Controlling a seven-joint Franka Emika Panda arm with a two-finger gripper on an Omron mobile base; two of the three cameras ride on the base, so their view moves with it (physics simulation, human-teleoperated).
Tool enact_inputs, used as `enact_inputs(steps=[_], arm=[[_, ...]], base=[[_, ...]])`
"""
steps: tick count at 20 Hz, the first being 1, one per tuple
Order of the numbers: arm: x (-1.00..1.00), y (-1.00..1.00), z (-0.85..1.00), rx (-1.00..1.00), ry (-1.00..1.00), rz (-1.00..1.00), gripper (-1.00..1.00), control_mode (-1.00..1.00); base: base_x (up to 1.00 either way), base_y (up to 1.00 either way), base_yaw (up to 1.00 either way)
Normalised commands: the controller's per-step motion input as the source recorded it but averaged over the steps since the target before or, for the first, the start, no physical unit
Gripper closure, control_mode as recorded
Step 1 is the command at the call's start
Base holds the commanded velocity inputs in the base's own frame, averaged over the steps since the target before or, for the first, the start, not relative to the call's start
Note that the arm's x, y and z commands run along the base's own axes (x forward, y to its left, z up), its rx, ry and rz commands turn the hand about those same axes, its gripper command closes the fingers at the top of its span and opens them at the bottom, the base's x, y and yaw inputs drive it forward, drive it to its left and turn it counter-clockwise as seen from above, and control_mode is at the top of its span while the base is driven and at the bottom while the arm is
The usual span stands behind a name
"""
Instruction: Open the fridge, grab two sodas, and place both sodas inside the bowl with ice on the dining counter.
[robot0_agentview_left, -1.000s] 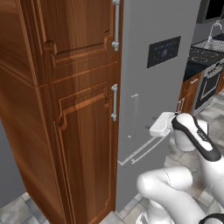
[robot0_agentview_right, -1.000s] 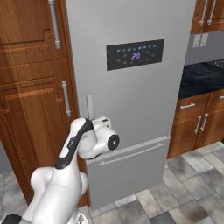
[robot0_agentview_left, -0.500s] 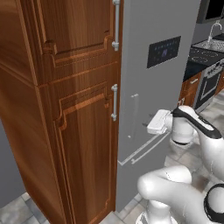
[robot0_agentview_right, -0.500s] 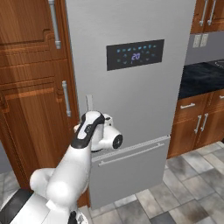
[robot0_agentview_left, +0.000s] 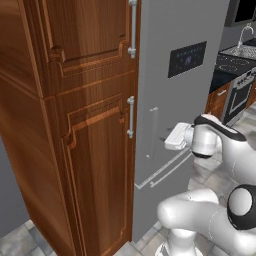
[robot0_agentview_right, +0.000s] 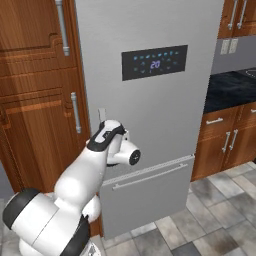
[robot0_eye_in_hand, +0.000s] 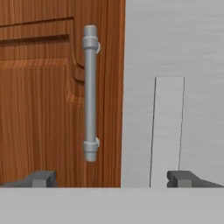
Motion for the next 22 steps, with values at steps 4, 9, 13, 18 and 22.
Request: enact_inputs(steps=[4, 9, 13, 18, 22], arm=[[0.15, 0.08, -0.02, 0.00, 0.00, 0.00, -1.00, -1.00], [0.13, 0.12, -0.02, 0.00, 0.00, 0.00, -1.00, -1.00], [0.20, 0.05, 0.00, 0.00, 0.00, 0.00, -1.00, -1.00], [0.29, 0.00, 0.00, 0.01, 0.00, 0.00, -1.00, -1.00], [0.27, 0.00, 0.00, 0.01, 0.00, 0.00, -1.00, -1.00]], base=[[0.00, 0.00, 0.00], [0.00, 0.00, 0.00], [0.00, 0.00, 0.00], [0.00, 0.00, 0.00], [0.00, 0.00, 0.00]])
